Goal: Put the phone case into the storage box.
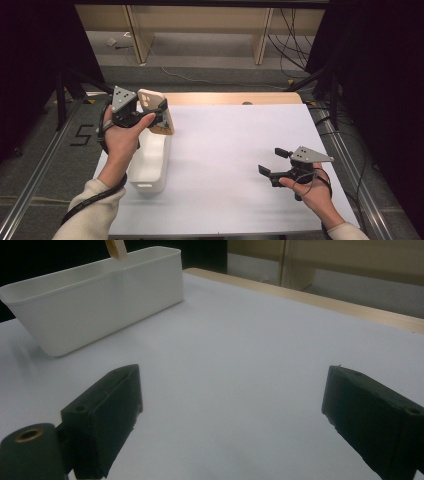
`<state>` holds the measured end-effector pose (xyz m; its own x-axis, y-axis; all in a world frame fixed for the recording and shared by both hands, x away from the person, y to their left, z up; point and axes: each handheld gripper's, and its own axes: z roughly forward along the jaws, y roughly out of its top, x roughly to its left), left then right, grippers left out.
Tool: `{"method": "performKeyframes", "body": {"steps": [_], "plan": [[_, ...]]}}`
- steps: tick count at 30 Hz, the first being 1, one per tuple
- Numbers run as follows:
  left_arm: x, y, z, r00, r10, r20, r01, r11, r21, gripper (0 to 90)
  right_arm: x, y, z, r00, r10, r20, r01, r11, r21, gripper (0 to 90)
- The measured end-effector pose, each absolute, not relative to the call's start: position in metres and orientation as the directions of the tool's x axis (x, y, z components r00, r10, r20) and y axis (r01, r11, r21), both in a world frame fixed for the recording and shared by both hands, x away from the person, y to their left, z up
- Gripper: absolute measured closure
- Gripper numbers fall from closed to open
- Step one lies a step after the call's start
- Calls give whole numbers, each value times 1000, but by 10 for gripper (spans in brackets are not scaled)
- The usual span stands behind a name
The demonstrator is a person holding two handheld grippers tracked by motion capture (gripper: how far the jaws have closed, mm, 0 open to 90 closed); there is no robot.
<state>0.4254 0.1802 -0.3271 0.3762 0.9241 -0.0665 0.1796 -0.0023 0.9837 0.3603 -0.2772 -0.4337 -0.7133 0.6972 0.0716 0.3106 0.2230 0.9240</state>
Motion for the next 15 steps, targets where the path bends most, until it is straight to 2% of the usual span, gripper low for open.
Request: {"method": "performKeyframes", "body": {"steps": [15], "plan": [[430,187,-329,353,933,-73,188,6,982,109,360,-277,-434,-713,698,71,309,222,925,103]]}}
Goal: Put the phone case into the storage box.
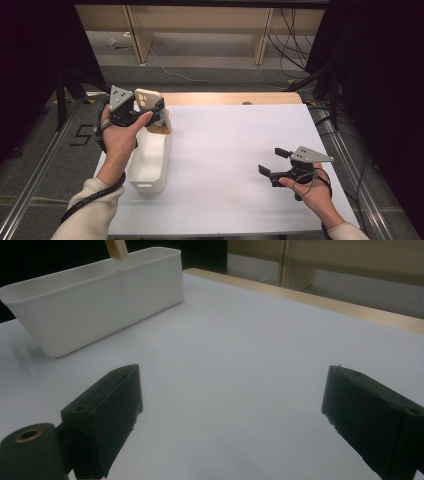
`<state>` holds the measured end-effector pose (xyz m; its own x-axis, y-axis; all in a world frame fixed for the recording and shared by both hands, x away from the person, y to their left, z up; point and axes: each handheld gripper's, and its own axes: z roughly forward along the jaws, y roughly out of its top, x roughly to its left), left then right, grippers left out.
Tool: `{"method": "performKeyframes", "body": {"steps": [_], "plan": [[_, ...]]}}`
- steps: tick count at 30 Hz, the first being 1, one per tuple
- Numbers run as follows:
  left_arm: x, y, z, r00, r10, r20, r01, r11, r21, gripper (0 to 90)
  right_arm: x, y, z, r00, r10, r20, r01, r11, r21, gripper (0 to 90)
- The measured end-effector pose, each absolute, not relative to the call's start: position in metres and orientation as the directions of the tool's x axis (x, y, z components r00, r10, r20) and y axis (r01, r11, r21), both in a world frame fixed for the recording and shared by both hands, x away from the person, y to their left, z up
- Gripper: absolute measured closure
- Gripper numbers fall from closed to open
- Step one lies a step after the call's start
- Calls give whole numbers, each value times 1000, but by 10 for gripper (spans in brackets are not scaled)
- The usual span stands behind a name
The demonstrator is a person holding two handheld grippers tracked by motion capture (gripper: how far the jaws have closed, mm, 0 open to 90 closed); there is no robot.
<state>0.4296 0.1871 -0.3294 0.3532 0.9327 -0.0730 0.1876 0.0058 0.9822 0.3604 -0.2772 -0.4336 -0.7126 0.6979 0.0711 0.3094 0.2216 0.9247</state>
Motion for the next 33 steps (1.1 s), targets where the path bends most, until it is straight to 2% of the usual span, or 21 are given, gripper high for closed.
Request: {"method": "performKeyframes", "body": {"steps": [33], "plan": [[437,195,-334,323,943,-75,200,9,980,109,361,-278,-433,-712,698,73,307,217,927,103]]}}
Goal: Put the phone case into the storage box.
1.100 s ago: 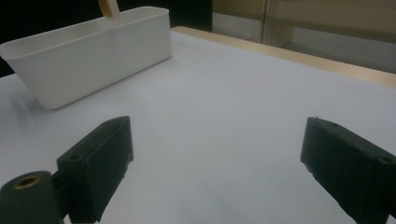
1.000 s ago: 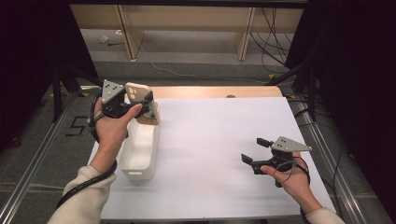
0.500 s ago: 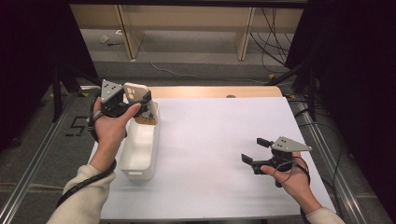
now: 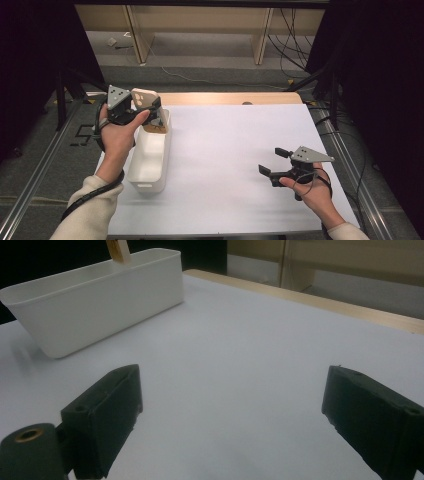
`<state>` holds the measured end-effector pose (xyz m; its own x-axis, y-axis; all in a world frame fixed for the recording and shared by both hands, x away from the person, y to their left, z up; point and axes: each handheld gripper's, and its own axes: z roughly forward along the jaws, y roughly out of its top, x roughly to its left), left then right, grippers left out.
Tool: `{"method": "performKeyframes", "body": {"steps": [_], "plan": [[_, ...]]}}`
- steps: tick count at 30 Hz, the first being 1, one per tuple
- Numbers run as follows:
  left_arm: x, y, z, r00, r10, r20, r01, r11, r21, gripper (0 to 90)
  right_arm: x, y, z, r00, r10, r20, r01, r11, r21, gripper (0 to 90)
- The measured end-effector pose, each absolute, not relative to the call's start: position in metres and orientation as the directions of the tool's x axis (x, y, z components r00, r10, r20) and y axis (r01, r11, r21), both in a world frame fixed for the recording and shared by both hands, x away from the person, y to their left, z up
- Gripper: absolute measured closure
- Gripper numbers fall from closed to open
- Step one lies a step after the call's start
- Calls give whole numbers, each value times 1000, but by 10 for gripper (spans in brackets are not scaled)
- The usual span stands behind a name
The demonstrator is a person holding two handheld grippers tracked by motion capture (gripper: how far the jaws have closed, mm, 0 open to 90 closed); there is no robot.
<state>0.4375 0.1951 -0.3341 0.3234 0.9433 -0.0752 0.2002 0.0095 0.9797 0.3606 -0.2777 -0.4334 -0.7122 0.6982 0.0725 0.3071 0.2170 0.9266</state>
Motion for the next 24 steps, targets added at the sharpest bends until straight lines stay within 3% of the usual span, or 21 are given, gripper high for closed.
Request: {"method": "performKeyframes", "body": {"steps": [24], "plan": [[444,198,-338,307,949,-71,213,4,977,109,361,-278,-433,-714,695,78,310,215,926,103]]}}
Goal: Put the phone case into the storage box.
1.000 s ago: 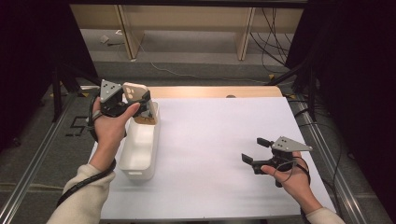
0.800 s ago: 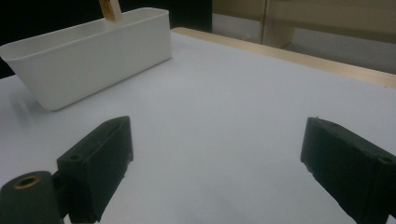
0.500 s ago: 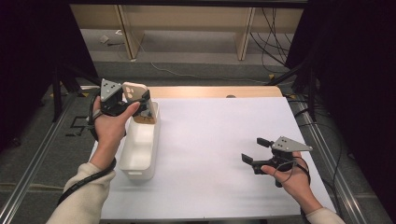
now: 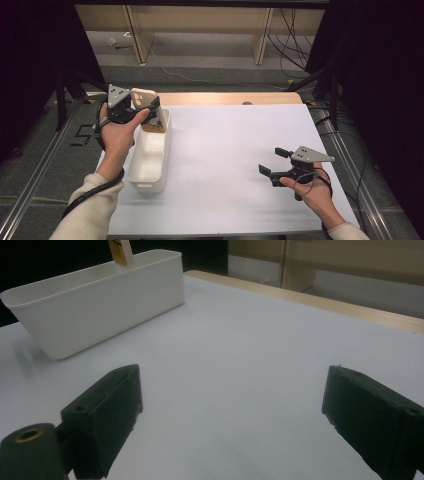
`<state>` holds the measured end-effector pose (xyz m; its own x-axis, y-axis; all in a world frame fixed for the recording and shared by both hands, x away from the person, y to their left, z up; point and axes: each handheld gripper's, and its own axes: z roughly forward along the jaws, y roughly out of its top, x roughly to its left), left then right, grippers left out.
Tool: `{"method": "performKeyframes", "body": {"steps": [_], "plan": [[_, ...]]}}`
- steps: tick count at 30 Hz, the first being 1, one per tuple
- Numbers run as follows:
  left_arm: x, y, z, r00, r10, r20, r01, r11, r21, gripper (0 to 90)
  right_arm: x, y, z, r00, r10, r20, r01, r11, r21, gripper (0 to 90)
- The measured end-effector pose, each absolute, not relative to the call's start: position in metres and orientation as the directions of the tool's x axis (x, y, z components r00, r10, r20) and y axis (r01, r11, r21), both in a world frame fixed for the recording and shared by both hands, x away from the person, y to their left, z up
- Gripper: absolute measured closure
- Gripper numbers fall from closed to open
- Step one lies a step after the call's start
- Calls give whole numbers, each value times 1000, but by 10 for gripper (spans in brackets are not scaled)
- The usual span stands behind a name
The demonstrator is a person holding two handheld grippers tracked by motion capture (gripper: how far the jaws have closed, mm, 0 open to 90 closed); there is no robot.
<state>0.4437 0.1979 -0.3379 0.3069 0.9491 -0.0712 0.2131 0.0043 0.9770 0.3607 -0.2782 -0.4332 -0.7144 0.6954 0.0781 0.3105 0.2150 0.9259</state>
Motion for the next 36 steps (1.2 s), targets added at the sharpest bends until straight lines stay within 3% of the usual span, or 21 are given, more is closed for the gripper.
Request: {"method": "performKeyframes", "body": {"steps": [36], "plan": [[453,205,-343,277,958,-74,234,8,972,109,361,-279,-433,-713,697,80,311,212,927,103]]}}
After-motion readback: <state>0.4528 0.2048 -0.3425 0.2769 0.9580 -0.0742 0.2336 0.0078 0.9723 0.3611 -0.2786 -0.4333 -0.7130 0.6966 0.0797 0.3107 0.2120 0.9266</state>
